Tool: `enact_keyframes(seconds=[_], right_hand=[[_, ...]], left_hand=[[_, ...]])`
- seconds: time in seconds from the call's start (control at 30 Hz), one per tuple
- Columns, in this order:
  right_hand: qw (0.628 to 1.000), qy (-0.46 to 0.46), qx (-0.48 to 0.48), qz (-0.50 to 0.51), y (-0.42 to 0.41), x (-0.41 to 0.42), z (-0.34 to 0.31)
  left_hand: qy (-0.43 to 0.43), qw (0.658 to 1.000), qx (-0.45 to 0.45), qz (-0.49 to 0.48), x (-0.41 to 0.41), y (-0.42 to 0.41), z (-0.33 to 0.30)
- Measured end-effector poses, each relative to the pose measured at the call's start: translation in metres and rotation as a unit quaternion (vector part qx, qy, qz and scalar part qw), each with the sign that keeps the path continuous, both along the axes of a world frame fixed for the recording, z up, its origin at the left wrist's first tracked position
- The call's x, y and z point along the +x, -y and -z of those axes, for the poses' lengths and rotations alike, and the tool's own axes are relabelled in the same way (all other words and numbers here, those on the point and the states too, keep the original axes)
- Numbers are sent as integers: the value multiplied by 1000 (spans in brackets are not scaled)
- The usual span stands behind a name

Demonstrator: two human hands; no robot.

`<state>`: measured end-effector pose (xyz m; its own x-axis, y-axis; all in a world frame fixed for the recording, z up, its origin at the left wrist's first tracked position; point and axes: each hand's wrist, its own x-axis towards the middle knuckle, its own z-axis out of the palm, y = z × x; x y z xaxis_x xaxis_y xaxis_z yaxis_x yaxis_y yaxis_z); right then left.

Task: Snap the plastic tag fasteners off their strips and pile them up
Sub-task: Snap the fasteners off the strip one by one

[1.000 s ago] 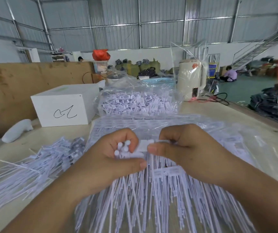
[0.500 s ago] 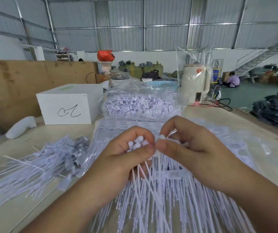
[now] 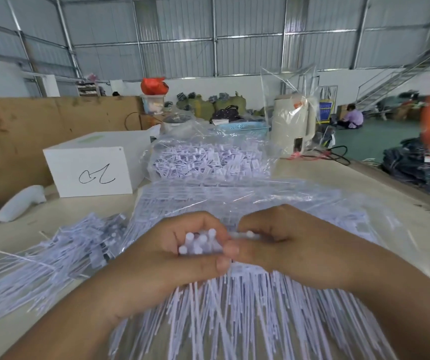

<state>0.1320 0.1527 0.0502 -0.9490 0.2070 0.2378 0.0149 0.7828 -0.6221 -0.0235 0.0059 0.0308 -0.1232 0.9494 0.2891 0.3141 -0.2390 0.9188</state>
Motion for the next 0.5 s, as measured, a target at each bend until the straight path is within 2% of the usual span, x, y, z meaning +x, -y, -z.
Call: enact_keyframes(seconds=[0.1,0.23,0.33,0.43,0.5], right_hand=[[1000,-12,-19,16,-4,1,-3],[990,-107,-25,86,7,-7,2],[971,-187,-47,138,20,-17,9],[954,-235,-19,184,28,-25,15],[951,-251,-26,180,26,-25,15]], left_hand=[[4,998,30,-64,-2,-1,3],[38,985,79,-148,3,-10,8],[95,978,102,-155,8,-12,8],[91,972,128,-175,17,-14,9],[85,970,134,-186,21,-14,10]])
